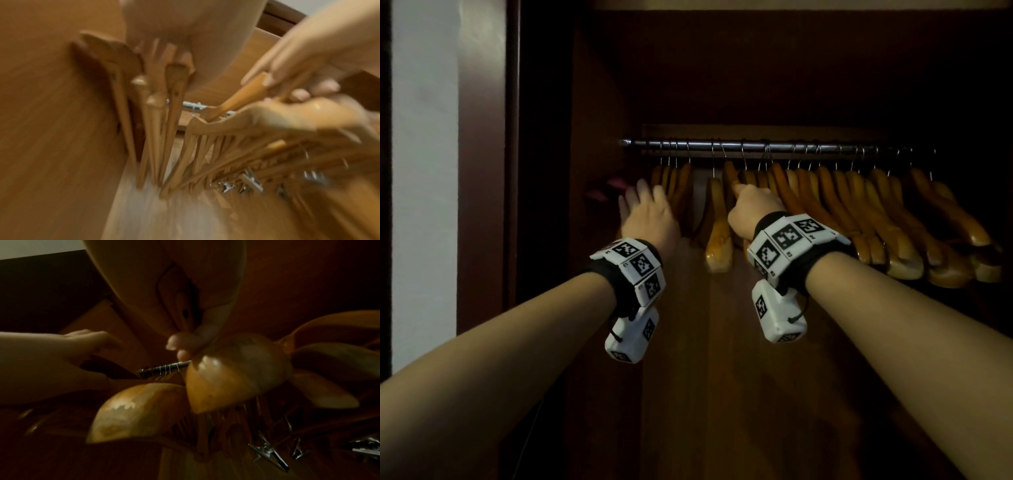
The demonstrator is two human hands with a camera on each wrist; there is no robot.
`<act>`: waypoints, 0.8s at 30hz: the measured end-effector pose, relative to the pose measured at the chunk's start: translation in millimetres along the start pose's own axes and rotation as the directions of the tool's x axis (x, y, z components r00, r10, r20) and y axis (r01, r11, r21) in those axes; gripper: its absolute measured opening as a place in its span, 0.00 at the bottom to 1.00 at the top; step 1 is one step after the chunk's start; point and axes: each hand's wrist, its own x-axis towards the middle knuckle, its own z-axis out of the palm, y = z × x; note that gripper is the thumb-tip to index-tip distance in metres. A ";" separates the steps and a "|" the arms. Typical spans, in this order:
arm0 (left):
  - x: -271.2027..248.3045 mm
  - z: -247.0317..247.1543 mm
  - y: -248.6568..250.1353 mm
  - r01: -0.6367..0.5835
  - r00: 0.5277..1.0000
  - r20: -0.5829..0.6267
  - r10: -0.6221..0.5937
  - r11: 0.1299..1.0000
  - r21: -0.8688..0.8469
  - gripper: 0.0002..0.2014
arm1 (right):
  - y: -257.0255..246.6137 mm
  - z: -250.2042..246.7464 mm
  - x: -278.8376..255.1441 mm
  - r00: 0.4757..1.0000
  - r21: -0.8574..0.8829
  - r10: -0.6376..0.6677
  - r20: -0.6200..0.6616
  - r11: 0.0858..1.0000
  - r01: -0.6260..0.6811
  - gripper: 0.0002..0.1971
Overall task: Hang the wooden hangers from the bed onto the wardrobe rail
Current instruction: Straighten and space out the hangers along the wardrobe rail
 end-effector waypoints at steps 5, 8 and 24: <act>1.8 1.4 20.3 -0.266 0.964 0.017 0.266 0.964 -0.028 0.18 | -1.0 1.0 0.3 1.000 0.018 0.020 0.001 1.000 -0.020 0.25; 3.3 3.1 28.8 -0.162 0.965 0.167 0.201 0.962 -0.221 0.16 | -0.3 0.2 0.3 1.000 0.026 0.026 0.003 0.999 -0.026 0.24; 2.4 10.4 41.4 -0.229 0.880 0.422 0.218 0.973 -0.024 0.22 | 2.3 2.6 4.6 1.000 0.020 0.000 -0.003 1.000 0.000 0.25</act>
